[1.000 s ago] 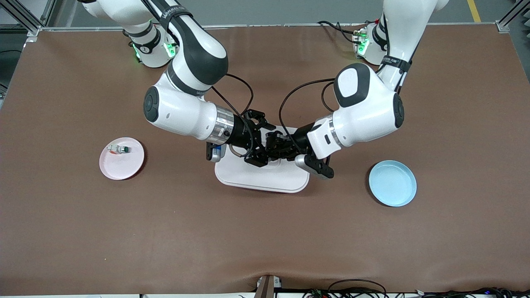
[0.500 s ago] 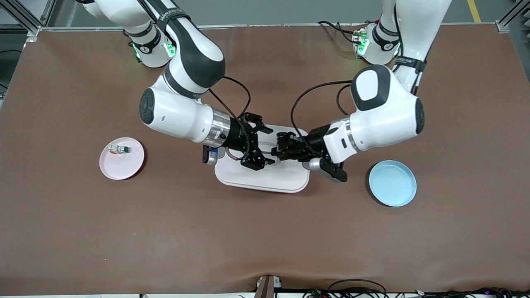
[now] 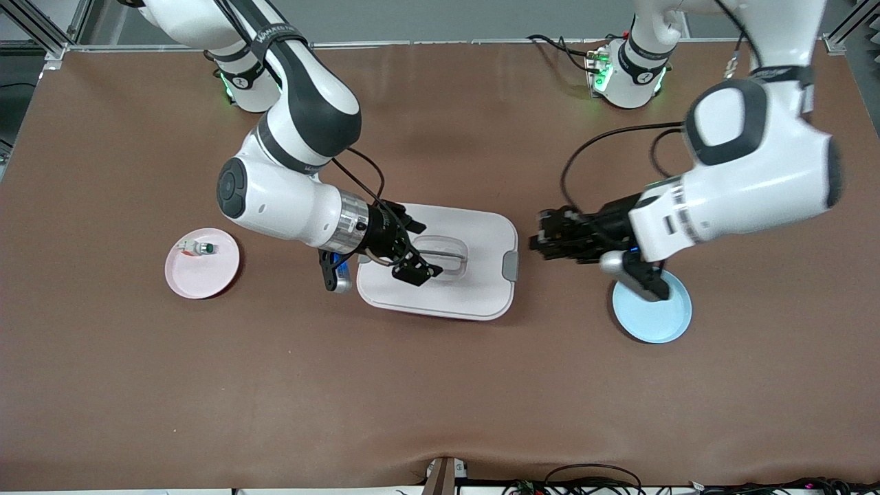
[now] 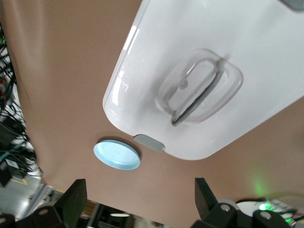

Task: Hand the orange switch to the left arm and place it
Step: 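Open the right gripper and withdraw it while the left gripper pulls away, then carry the switch with the left gripper toward the light-blue plate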

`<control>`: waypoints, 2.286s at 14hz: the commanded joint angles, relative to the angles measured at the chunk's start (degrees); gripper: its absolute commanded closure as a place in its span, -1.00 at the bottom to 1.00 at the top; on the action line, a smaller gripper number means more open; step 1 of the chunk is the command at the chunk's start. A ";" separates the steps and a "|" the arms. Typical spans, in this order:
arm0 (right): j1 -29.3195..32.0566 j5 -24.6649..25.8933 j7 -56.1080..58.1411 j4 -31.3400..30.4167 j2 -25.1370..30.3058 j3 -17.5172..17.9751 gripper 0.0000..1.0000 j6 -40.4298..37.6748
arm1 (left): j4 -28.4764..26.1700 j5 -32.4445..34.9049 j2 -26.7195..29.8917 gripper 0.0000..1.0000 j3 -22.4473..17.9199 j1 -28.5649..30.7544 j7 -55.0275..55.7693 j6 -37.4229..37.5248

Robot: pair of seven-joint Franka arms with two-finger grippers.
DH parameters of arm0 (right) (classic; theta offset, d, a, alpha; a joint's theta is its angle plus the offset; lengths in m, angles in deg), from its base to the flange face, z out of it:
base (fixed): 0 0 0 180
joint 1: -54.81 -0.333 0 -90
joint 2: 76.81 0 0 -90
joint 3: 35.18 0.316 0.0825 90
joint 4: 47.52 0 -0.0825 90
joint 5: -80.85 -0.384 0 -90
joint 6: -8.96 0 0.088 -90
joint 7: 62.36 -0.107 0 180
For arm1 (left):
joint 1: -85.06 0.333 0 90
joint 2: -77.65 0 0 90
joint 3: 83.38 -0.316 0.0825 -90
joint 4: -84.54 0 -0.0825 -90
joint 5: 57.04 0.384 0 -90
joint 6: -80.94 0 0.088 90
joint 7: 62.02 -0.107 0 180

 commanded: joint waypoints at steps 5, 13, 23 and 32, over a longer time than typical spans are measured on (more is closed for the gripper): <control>7.59 7.63 26.70 1.91 -0.01 0.48 -1.00 -14.05 | 7.64 19.76 3.55 1.00 0.22 6.50 -1.51 19.90; 19.27 20.81 60.20 1.91 3.07 0.39 -1.00 -27.16 | 7.39 37.98 9.01 1.00 0.57 6.86 12.58 22.54; 29.04 34.69 77.28 1.90 3.77 0.39 -1.00 -31.66 | 7.30 41.41 7.08 1.00 0.22 7.29 66.12 23.51; 29.22 38.84 81.68 2.35 7.81 0.30 -1.00 -37.28 | -7.70 41.94 8.47 1.00 -0.22 9.67 82.85 7.82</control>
